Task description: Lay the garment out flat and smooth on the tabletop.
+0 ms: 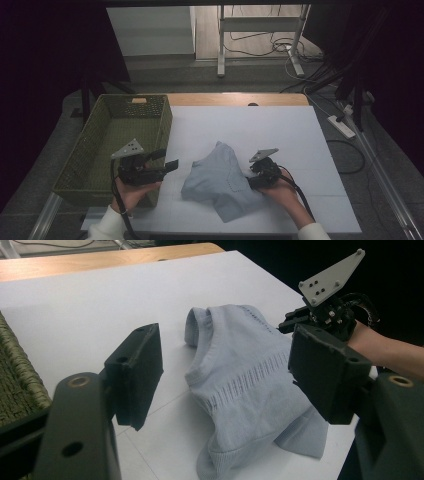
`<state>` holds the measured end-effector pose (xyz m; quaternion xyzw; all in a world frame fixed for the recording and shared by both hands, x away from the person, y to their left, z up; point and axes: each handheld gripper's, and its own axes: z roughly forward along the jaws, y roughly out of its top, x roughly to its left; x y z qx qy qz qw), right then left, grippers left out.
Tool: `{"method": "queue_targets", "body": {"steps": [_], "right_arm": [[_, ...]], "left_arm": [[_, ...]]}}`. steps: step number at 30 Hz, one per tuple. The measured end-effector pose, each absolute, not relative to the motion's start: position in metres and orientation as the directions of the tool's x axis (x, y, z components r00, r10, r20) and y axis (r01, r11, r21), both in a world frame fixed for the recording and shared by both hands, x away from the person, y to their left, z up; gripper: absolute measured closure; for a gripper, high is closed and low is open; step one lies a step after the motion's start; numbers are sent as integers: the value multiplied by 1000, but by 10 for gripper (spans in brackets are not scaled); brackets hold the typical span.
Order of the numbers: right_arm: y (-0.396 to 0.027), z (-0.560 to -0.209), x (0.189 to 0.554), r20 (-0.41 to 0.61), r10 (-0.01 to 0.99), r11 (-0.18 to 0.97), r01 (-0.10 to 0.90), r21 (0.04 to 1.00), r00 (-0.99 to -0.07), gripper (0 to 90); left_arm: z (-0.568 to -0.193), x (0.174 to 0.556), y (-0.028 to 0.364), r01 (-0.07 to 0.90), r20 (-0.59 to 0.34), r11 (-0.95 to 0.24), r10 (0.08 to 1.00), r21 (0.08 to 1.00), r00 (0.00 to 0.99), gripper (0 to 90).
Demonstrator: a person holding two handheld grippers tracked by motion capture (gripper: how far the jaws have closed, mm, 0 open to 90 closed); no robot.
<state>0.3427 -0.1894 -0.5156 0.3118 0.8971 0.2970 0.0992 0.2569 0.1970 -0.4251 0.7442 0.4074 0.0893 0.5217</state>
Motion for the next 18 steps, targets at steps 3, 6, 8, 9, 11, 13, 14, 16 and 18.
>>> {"method": "queue_targets", "body": {"steps": [3,6,8,9,11,13,14,16,18], "right_arm": [[-189,-516,342,-4,615,635,492,596,-788,517],[-189,-515,341,-3,603,641,483,597,-797,626],[-188,-514,340,-7,589,653,470,593,-808,688],[-187,-514,340,-6,580,657,464,594,-815,726],[-188,-514,340,6,571,658,462,595,-821,781],[-188,-514,339,10,564,660,458,596,-825,820],[-187,-513,339,5,560,662,452,598,-828,827],[-187,-511,338,-10,554,661,433,613,-832,834],[-189,-506,336,-26,559,647,416,639,-829,837]], "left_arm": [[-425,257,197,513,-291,-126,699,849,653,301],[-426,257,197,514,-292,-126,699,849,653,302],[-426,257,197,515,-291,-125,701,848,651,302],[-426,257,197,516,-291,-127,702,847,650,301],[-426,257,196,515,-287,-131,702,847,651,300],[-426,257,195,513,-285,-133,702,848,652,300],[-426,257,195,513,-284,-134,702,848,653,300],[-425,256,196,512,-284,-133,702,848,653,300],[-425,256,196,512,-284,-132,703,849,652,300]]}}
